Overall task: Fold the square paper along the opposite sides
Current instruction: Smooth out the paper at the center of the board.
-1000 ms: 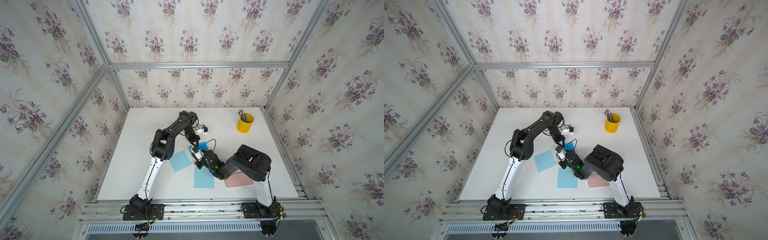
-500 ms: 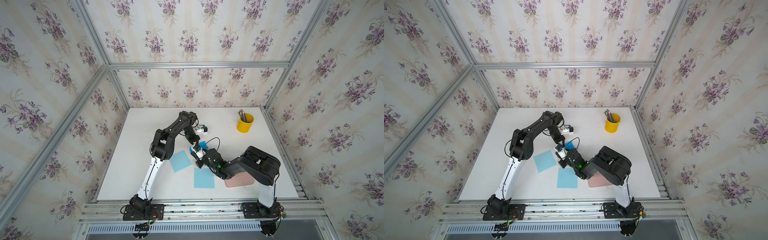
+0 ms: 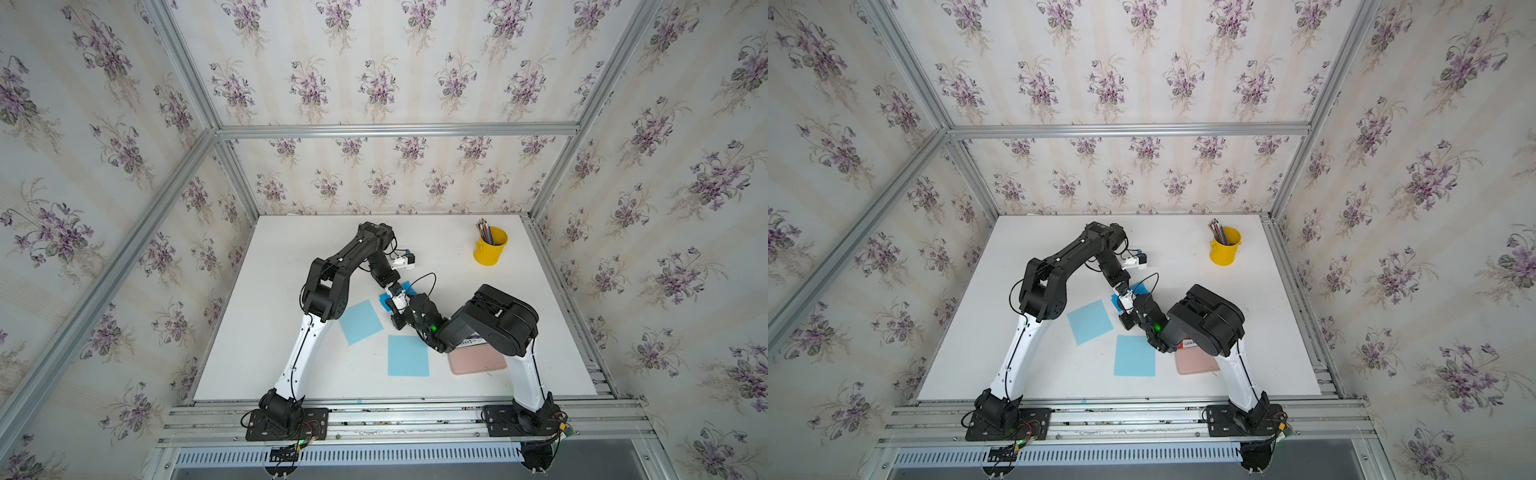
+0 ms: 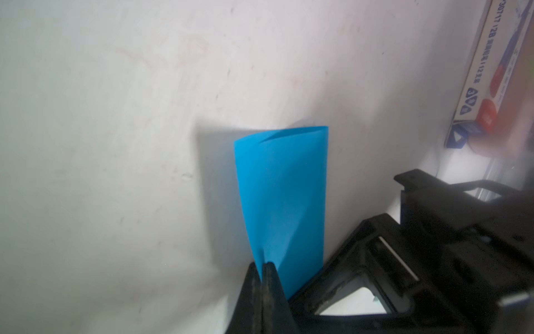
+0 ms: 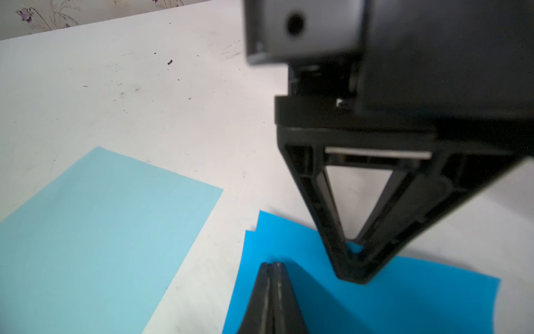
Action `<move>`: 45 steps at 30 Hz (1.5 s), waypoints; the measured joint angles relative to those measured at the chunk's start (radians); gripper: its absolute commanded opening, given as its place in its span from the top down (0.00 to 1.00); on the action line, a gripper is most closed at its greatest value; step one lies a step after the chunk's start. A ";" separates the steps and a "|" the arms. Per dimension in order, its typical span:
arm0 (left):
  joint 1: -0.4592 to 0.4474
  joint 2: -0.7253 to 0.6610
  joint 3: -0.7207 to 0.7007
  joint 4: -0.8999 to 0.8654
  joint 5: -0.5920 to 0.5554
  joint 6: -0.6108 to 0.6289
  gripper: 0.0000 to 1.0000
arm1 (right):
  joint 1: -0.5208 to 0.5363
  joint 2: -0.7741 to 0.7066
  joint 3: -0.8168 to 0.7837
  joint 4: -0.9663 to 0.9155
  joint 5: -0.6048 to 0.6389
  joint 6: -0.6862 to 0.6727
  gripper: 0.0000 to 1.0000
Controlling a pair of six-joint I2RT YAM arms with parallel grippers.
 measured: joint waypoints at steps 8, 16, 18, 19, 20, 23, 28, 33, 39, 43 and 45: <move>0.003 0.002 0.004 -0.003 0.000 0.000 1.00 | 0.023 -0.021 -0.022 -0.011 0.047 -0.008 1.00; 0.008 0.019 0.035 -0.027 0.005 0.000 1.00 | 0.022 -0.026 -0.019 -0.024 0.028 -0.008 1.00; 0.010 0.027 0.050 -0.037 0.005 0.000 1.00 | 0.022 -0.023 -0.015 -0.024 0.019 -0.008 1.00; 0.012 0.034 0.063 -0.045 0.005 0.000 1.00 | 0.021 -0.023 -0.013 -0.024 0.015 -0.008 1.00; 0.013 0.039 0.074 -0.051 0.006 0.000 1.00 | 0.021 -0.022 -0.013 -0.024 0.011 -0.008 1.00; 0.016 0.051 0.100 -0.066 0.005 0.000 1.00 | 0.021 -0.022 -0.010 -0.028 0.000 -0.008 1.00; 0.019 0.057 0.114 -0.069 -0.003 0.000 1.00 | 0.022 -0.022 0.001 -0.043 -0.028 0.003 1.00; 0.021 0.057 0.112 -0.048 -0.003 0.000 1.00 | 0.036 -0.102 -0.005 -0.133 -0.077 0.022 1.00; 0.022 0.054 0.103 -0.041 0.008 0.000 1.00 | -0.055 -0.245 -0.053 -0.098 0.017 0.029 1.00; 0.023 0.054 0.100 -0.039 0.011 -0.005 1.00 | -0.129 -0.213 -0.043 -0.105 0.084 0.090 1.00; 0.023 0.054 0.100 -0.039 0.010 -0.011 1.00 | -0.129 -0.172 -0.003 -0.133 0.087 0.106 1.00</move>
